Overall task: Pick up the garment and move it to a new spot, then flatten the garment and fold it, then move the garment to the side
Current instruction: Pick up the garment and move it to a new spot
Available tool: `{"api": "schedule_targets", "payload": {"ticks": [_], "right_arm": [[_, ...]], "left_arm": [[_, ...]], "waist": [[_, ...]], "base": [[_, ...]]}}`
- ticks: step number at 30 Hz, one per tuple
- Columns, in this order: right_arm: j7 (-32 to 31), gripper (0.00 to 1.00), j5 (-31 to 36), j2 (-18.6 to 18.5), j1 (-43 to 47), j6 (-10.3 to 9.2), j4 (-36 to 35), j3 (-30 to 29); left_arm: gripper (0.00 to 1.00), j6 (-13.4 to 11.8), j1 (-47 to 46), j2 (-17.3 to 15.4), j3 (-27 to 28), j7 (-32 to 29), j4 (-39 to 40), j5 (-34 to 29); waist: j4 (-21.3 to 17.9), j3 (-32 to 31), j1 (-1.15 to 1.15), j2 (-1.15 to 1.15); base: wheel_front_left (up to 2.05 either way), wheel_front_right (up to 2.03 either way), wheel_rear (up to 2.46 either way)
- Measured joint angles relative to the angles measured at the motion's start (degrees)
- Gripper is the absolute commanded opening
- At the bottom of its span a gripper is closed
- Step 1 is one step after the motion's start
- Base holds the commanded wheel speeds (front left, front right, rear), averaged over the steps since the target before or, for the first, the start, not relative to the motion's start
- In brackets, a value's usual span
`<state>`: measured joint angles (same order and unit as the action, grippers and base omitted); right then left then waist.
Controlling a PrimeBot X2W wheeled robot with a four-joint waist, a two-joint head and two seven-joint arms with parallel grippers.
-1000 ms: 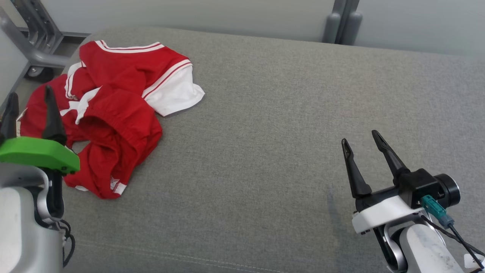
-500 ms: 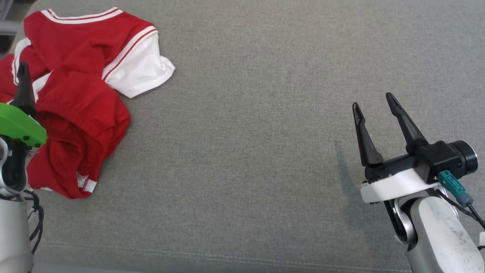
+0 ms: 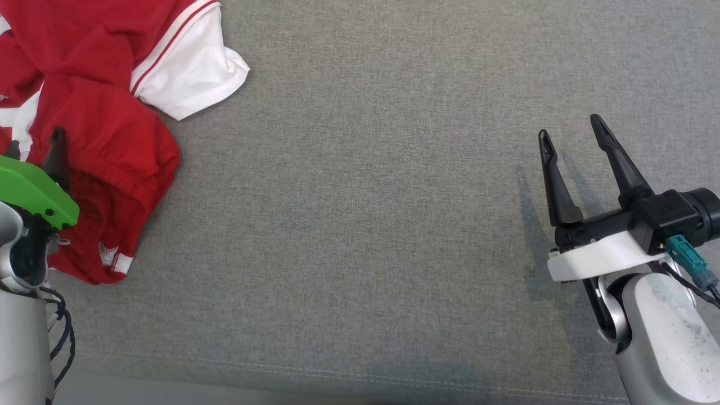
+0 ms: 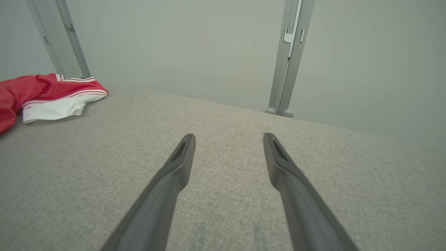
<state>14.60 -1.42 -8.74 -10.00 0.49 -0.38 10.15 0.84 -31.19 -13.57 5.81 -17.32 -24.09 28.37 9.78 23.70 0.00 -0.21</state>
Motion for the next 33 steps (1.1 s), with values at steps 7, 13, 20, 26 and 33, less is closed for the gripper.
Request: {"api": "schedule_targets", "payload": {"ticks": [7,13,20,26,33], "right_arm": [[0.0,1.00,0.0,-0.1,-0.5,0.11,0.9,-0.1],[0.0,1.00,0.0,0.0,-1.3,0.16,1.5,0.1],[0.0,1.00,0.0,0.5,-1.4,0.16,2.3,0.1],[0.0,1.00,-0.2,1.7,-1.4,0.07,3.3,0.0],[0.0,1.00,-1.4,3.4,-1.1,-0.16,4.5,0.1]], "left_arm": [[0.27,0.9,-0.2,1.2,-0.8,-0.8,-2.7,1.2],[0.00,1.3,-0.4,1.4,-0.5,1.7,-3.6,1.1],[0.00,1.7,-4.4,0.0,1.1,8.4,-0.8,-0.1],[0.00,4.4,-7.3,0.5,-2.8,11.8,3.0,-1.3],[0.00,5.4,-8.2,2.4,-6.9,12.3,6.2,-1.3]], "waist": [[0.8,-0.3,0.00,0.00],[1.2,-1.6,0.00,0.00],[1.1,-3.6,0.00,0.00],[0.6,-6.6,-0.01,0.00],[-0.7,-11.1,0.00,0.00]], "base": [[0.00,0.00,0.00],[0.00,0.00,0.00],[0.00,0.00,0.00],[0.00,0.00,0.00],[0.00,0.00,0.00]]}}
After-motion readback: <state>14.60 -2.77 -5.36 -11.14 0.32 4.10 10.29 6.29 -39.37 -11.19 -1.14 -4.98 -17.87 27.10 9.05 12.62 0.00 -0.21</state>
